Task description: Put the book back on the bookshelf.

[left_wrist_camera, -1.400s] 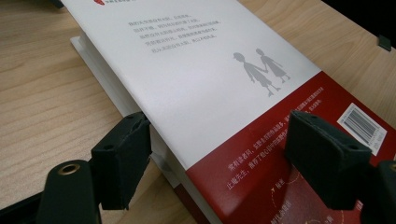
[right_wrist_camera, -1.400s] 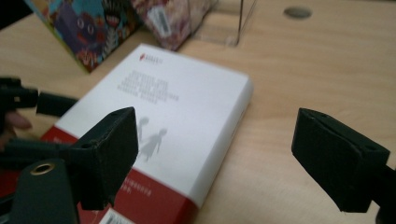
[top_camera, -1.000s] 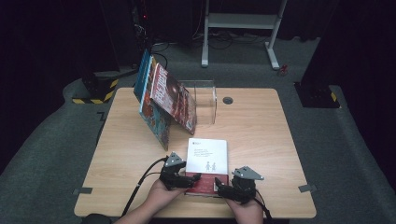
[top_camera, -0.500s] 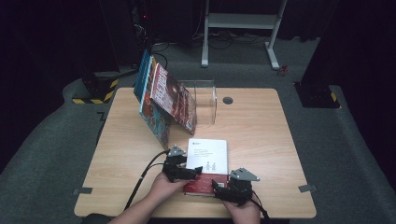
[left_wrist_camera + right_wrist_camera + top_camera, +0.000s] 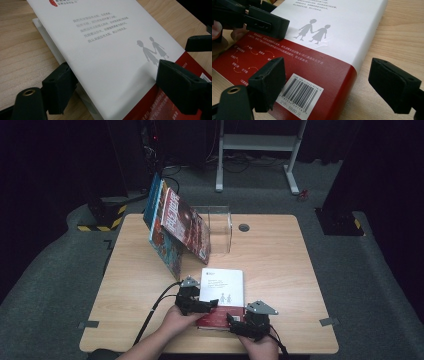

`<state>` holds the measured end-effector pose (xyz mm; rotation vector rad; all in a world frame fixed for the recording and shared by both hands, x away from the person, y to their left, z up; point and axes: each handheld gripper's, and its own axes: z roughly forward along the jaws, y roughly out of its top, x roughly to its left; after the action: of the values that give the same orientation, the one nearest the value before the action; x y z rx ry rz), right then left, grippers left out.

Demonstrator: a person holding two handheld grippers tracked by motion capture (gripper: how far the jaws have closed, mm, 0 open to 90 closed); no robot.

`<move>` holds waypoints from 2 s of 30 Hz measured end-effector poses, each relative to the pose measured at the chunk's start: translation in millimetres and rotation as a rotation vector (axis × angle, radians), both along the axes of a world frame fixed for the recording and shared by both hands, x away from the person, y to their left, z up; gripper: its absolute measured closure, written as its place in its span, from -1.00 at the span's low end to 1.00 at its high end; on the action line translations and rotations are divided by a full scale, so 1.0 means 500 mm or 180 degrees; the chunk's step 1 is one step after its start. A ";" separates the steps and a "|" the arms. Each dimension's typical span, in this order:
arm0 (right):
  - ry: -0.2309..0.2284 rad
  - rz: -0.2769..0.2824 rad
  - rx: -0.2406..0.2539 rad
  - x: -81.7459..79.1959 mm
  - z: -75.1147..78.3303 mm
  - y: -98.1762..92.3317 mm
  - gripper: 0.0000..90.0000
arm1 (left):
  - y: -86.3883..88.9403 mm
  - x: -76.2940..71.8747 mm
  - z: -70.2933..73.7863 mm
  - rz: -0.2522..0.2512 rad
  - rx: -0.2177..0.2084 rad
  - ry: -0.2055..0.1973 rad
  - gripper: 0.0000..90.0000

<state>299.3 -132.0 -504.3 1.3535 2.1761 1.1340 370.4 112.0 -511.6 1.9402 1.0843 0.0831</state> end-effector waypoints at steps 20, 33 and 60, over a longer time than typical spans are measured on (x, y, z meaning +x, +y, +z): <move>-0.0042 0.0009 0.0117 -0.002 0.001 -0.008 -0.67 | 0.020 -0.026 0.035 0.0106 0.0001 -0.0414 -0.09; -0.0034 0.0025 0.0094 -0.003 -0.001 -0.006 -0.66 | 0.043 -0.020 0.016 0.0137 -0.0259 -0.0153 0.08; -0.0132 0.0028 0.0051 -0.010 0.003 0.001 -0.62 | 0.039 -0.046 0.017 -0.0170 -0.0308 -0.0220 0.03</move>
<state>294.0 -131.4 -503.0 1.3166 2.1502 1.1749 347.6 131.7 -503.3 1.8647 0.9730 0.0667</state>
